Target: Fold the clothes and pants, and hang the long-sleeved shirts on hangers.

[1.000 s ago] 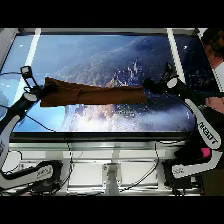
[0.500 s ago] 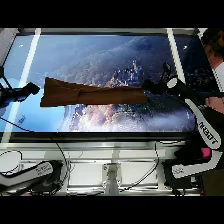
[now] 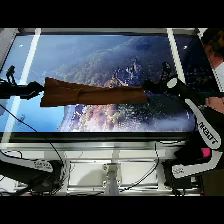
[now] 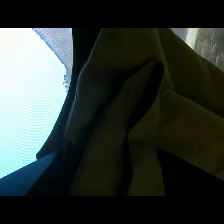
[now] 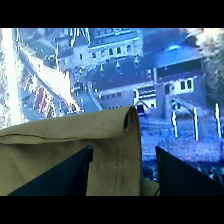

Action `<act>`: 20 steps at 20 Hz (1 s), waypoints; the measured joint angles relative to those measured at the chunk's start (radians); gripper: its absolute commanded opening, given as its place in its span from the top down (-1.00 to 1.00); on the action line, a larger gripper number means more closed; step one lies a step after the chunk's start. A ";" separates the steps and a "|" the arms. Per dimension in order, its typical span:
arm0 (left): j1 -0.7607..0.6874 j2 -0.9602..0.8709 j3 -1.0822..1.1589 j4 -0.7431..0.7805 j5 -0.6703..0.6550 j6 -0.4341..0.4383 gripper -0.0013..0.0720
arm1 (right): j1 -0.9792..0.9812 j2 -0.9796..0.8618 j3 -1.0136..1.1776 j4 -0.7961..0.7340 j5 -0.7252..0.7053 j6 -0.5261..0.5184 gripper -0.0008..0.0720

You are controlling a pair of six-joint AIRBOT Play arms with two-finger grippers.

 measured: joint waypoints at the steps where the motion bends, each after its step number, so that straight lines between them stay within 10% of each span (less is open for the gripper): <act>1: 0.001 -0.019 0.013 -0.005 -0.003 0.029 -0.97 | 0.000 0.000 0.000 0.000 0.000 -0.002 -0.27; 18: 0.013 -0.182 0.050 -0.055 -0.095 0.189 -0.93 | 0.000 0.000 0.018 0.005 0.060 -0.005 -0.25; 20: 0.007 -0.188 0.049 -0.078 -0.124 0.213 -0.69 | 0.000 0.000 0.032 0.006 0.072 -0.005 -0.25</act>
